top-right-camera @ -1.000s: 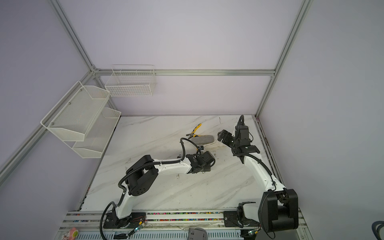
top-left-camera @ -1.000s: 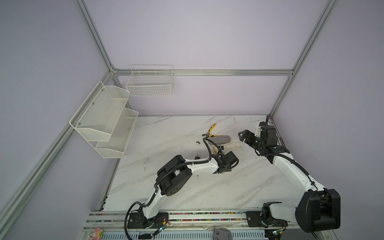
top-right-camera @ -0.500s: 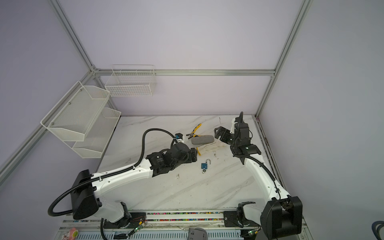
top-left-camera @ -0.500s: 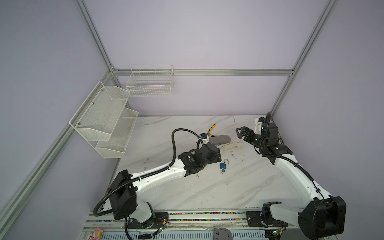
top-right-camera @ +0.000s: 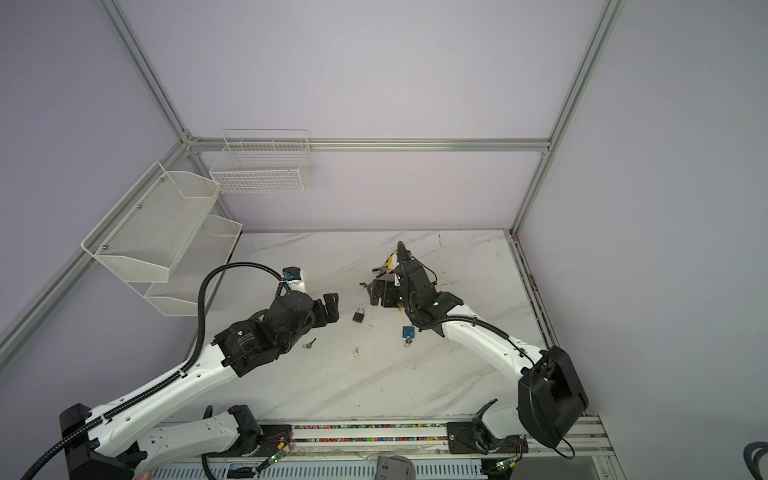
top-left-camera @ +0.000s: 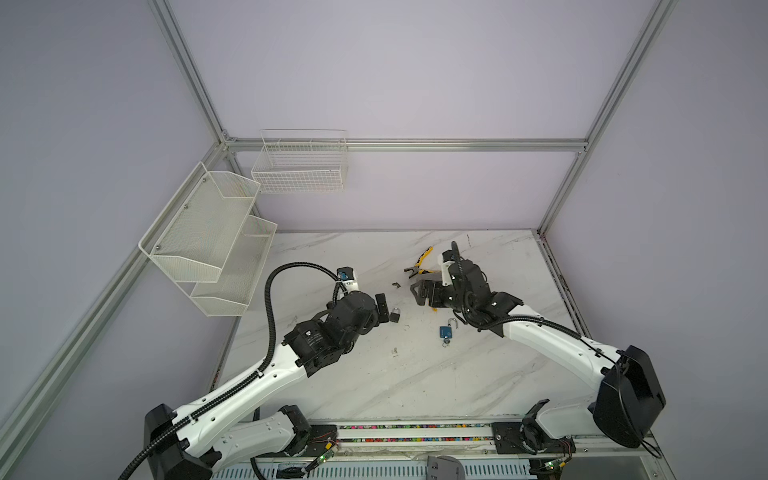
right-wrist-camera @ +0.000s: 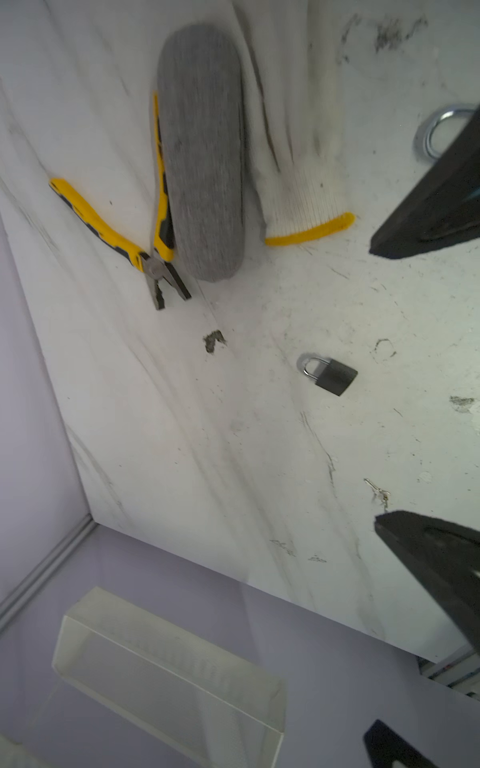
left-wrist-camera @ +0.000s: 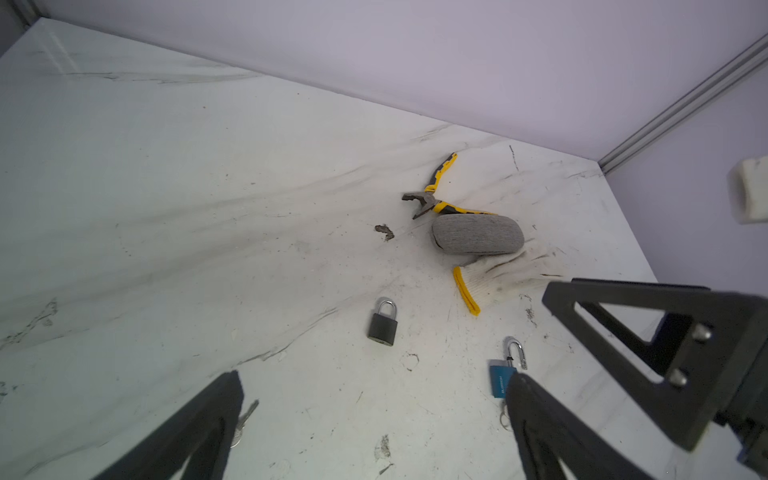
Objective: Unlock with the key
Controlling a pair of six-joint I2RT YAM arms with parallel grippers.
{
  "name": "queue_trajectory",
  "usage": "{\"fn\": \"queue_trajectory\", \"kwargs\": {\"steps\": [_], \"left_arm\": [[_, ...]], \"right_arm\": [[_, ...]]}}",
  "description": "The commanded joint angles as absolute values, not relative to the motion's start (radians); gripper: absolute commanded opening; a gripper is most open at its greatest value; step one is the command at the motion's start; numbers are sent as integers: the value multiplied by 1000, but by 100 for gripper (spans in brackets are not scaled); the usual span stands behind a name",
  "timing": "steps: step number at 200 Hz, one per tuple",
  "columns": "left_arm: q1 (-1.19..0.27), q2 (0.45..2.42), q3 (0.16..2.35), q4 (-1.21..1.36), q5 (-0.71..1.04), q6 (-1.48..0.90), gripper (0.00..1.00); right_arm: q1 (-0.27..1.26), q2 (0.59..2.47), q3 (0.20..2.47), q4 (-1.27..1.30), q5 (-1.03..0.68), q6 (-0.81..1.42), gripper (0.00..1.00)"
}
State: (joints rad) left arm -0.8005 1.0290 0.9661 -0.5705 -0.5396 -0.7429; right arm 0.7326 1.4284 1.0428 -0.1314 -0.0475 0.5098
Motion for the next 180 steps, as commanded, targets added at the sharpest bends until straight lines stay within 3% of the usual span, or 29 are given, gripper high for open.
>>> {"fn": "queue_trajectory", "kwargs": {"steps": [1,72,180], "left_arm": [[-758,976,914,-625,-561,-705,100],[-656,845,827,-717,-571,-759,100],[-553,733,782,-807,-588,-849,100]], "right_arm": [[841,1472,1073,-78,34,569,97],[1107,1652,1063,35,85,694,94],[1192,1953,1244,83,158,654,74]]}}
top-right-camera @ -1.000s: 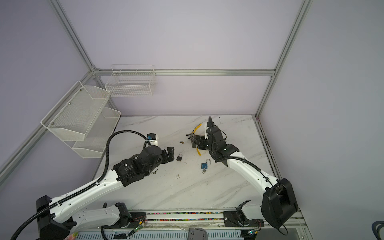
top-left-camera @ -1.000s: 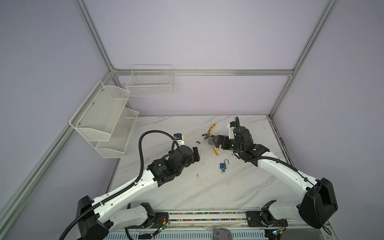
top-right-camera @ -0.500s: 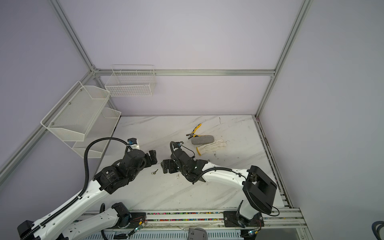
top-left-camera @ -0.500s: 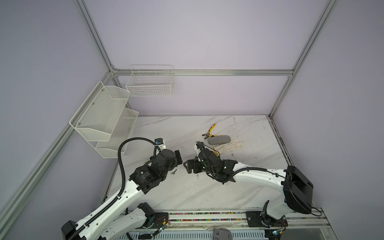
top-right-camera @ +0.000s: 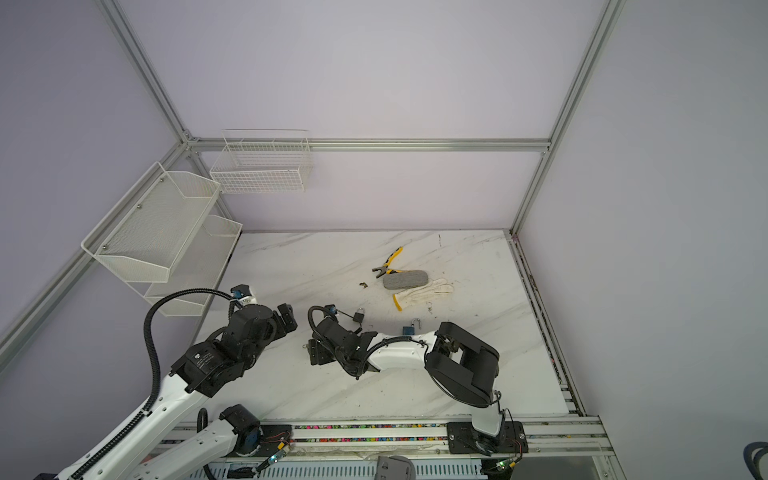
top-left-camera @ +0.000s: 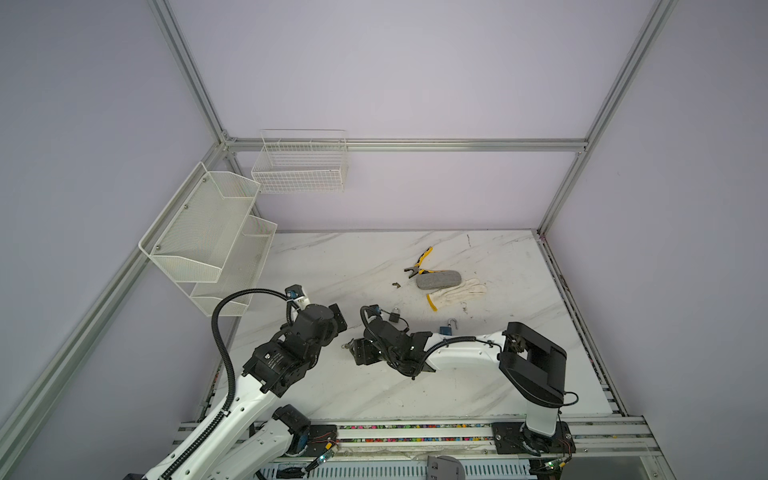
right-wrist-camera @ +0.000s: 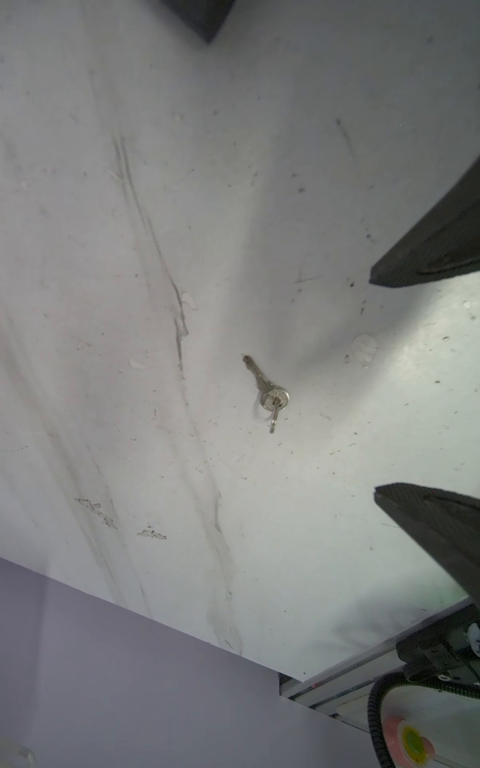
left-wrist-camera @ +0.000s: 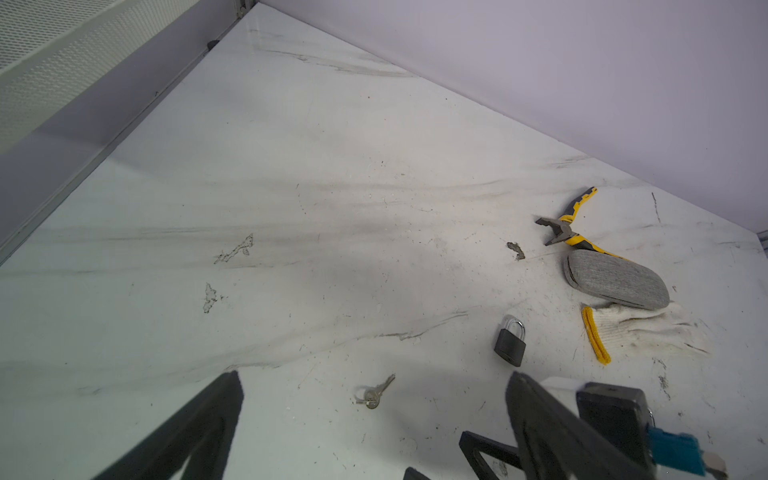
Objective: Unlock with the key
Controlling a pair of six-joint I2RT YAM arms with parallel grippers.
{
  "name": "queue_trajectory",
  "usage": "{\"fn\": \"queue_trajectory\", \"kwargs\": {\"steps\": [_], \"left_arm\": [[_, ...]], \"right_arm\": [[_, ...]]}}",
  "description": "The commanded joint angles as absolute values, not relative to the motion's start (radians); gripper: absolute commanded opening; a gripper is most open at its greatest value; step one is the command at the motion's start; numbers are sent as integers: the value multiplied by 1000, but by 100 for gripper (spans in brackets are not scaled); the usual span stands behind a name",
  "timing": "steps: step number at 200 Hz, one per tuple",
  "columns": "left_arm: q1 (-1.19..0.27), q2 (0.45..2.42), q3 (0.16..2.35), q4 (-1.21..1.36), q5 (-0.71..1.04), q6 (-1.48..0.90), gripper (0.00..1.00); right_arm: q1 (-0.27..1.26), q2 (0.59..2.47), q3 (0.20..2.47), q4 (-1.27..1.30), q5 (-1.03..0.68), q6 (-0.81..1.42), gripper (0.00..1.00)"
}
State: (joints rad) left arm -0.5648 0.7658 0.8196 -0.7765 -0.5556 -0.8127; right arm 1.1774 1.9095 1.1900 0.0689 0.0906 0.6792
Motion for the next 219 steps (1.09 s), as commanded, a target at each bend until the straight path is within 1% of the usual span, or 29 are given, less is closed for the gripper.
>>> {"fn": "queue_trajectory", "kwargs": {"steps": [1,20,30,37,96,162,219], "left_arm": [[-553,732,782,-808,-589,-851,100],[-551,702,781,-836,-618,-886,100],[-548,685,776,-839,-622,-888,100],[-546,675,774,-843,-626,-890,100],[-544,588,762,-917,-663,-954,100],[-543,530,746,-965,-698,-995,100],[-544,532,745,-956,-684,-1008,100]], "right_arm": [[1192,1955,1247,83,158,653,74],[1196,1992,1283,87,164,637,71],[1199,2014,1303,88,181,630,67],[1201,2032,1318,82,196,626,66],[1228,2161,1458,2,352,603,67],[1260,2268,1582,-123,462,574,70],[1270,2250,1560,-216,513,586,70]]}}
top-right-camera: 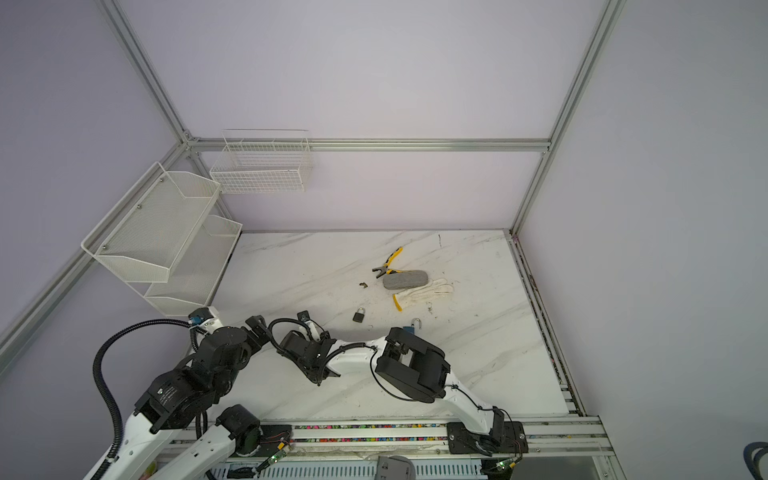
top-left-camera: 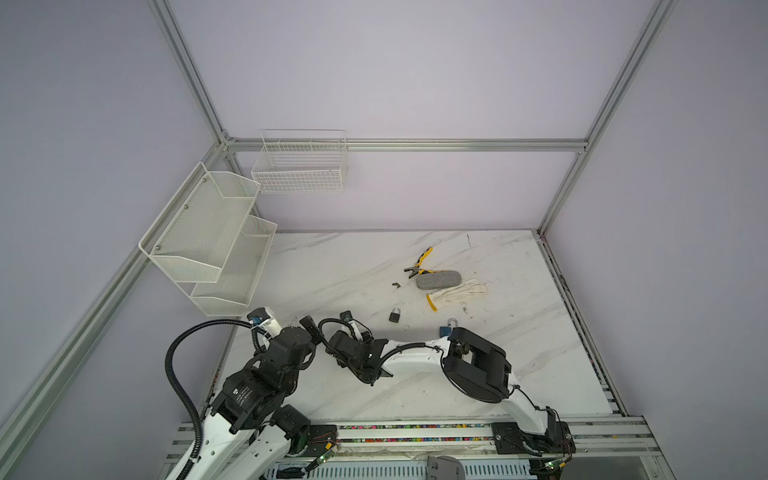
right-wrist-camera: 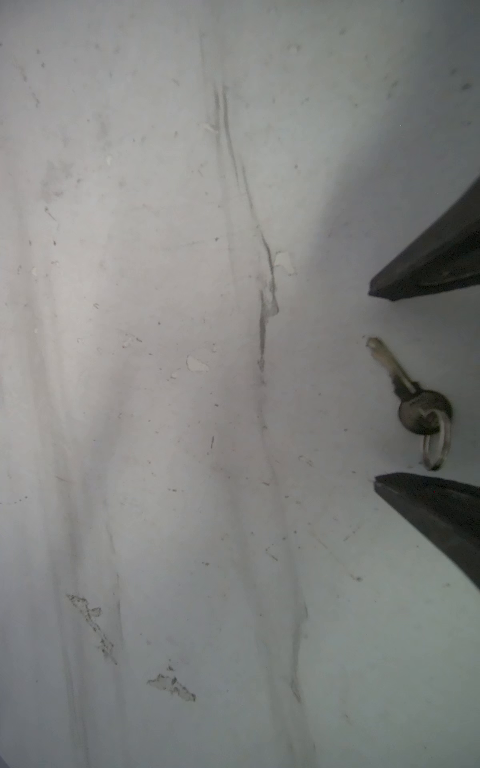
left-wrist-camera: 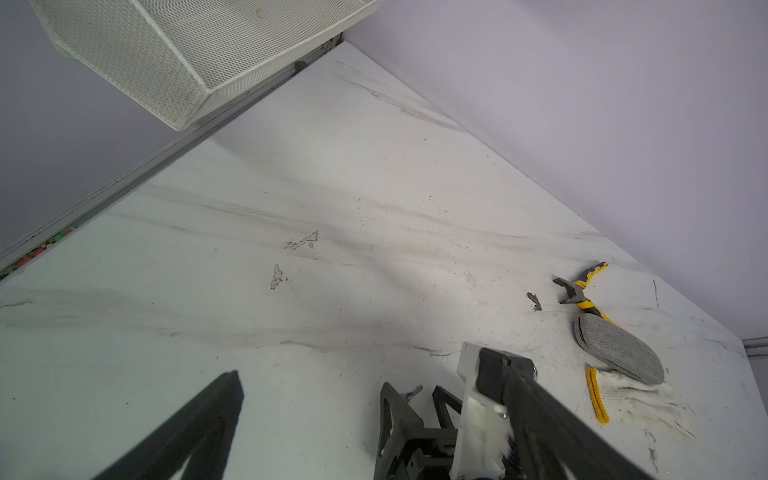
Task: Unlock with the key
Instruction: 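Lower the right gripper over the silver key and close on it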
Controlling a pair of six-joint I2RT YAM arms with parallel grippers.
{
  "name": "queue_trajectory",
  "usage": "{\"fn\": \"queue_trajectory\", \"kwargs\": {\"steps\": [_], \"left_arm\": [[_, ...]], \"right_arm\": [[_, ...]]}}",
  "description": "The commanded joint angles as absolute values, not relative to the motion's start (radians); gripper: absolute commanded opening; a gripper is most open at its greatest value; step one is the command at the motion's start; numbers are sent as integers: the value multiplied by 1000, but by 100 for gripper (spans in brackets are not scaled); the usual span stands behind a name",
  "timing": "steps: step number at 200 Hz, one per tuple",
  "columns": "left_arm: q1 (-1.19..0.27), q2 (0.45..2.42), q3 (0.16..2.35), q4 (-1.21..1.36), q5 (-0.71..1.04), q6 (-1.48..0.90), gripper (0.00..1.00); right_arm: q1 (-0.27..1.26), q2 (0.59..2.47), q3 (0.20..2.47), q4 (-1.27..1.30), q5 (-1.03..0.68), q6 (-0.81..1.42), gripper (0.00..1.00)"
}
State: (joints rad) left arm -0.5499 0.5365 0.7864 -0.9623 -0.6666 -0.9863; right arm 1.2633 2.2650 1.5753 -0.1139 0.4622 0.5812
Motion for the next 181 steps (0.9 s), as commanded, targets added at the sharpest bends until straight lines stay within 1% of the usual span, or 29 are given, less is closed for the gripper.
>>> {"fn": "queue_trajectory", "kwargs": {"steps": [1,29,62,87,114,127,143,164,181], "left_arm": [[-543,532,745,-956,-684,-1008,100],[-543,537,741,-946,-677,-1018,100],[-543,550,742,-928,-661,-1023,100],[-543,558,740,-912,-647,-1023,100],[-543,565,737,-892,-631,-1025,100],[-544,567,736,-885,-629,-1023,100],[-544,566,737,-876,-628,-1014,100],[-543,563,741,-876,-629,-1008,100],[-544,557,743,-876,-628,-1004,100]], "right_arm": [[1270,2247,1560,-219,513,587,70],[1267,2198,1509,-214,467,577,70],[1267,2143,1457,-230,464,554,70],[1240,2100,1402,-230,422,546,70],[1230,2039,1370,-225,418,528,68],[1229,2019,1363,-194,364,522,66],[1230,2012,1358,-148,308,511,65],[1230,2038,1384,-133,308,513,64],[1228,2077,1418,-141,310,503,60]]}}
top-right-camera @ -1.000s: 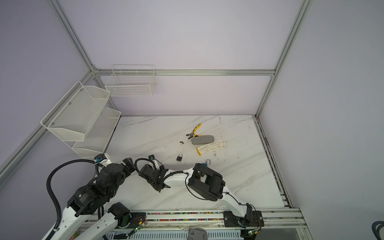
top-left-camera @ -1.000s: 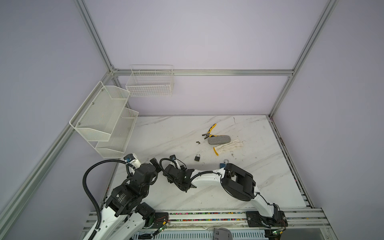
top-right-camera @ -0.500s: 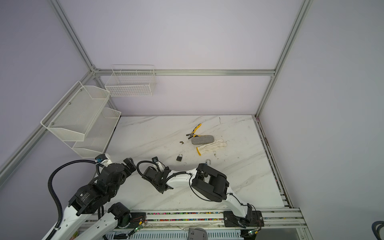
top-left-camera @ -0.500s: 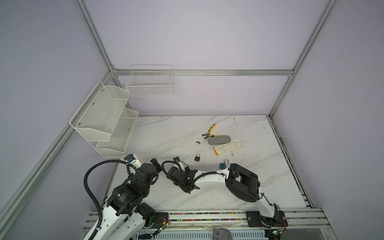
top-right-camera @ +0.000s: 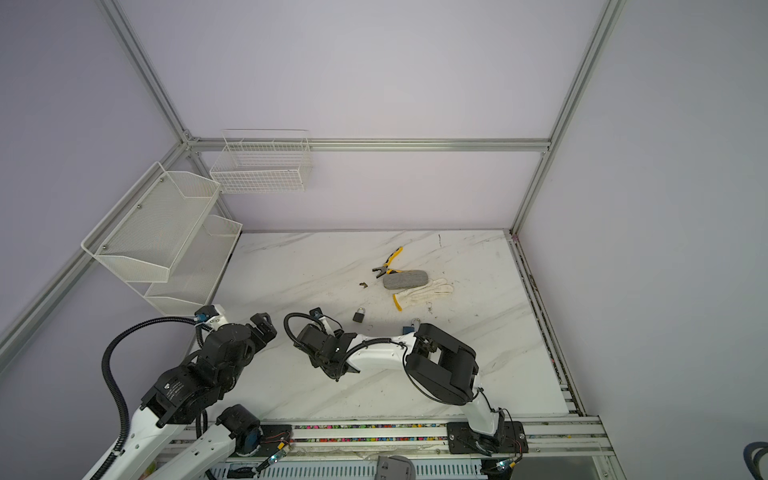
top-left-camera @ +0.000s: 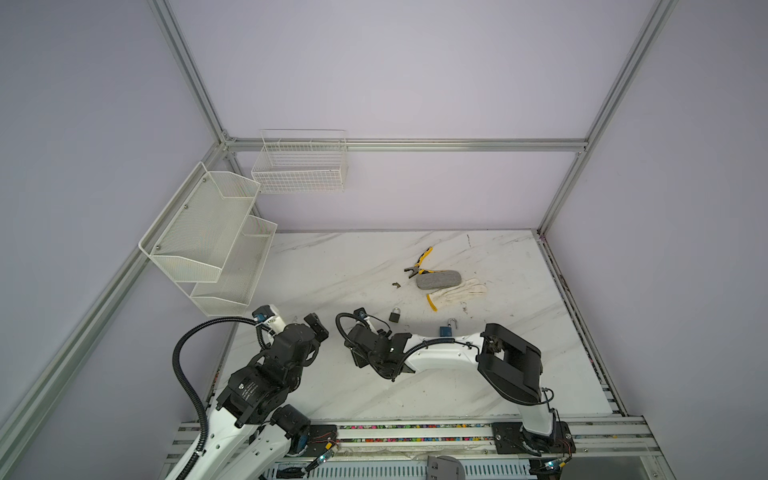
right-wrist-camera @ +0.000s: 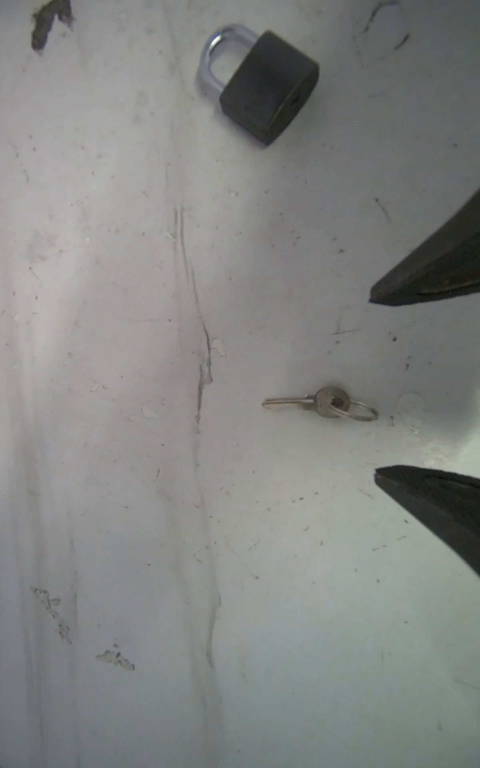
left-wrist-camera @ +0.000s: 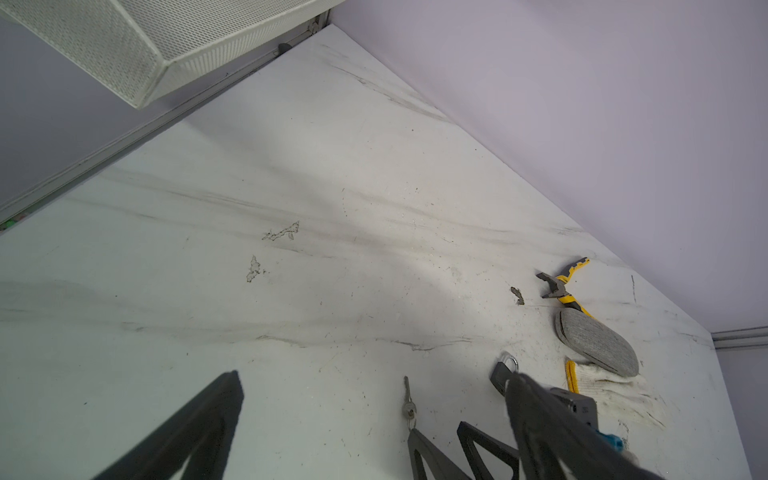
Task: Unlock with the key
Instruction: 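Lower the right gripper over the silver key and close on it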
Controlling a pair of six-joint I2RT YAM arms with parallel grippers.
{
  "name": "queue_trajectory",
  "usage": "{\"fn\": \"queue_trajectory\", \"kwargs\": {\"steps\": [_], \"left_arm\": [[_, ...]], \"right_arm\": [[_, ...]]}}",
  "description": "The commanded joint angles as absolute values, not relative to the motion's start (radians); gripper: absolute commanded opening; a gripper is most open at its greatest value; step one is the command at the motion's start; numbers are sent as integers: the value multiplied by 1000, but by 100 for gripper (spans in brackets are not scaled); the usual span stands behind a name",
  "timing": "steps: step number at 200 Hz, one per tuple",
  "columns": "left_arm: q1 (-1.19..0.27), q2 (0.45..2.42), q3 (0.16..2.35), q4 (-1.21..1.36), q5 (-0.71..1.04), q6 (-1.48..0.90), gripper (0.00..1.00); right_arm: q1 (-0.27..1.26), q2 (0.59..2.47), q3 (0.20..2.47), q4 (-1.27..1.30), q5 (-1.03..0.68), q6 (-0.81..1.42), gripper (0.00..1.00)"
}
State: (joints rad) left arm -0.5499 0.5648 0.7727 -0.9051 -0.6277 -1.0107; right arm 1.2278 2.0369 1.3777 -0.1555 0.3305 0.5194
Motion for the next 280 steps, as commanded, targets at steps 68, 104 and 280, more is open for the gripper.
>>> {"fn": "queue_trajectory", "kwargs": {"steps": [68,104,280], "left_arm": [[-544,560,747,-882,-622,-984,100],[-543,578,746,-875,-615,-983,100],[-543,603,727,-836,-603,-979,100]], "right_arm": [[1206,2105,1414,-137,316,471,41],[1200,2116,1415,-129,312,454,33],[1200,2152,1399,-105,267,435,20]]}}
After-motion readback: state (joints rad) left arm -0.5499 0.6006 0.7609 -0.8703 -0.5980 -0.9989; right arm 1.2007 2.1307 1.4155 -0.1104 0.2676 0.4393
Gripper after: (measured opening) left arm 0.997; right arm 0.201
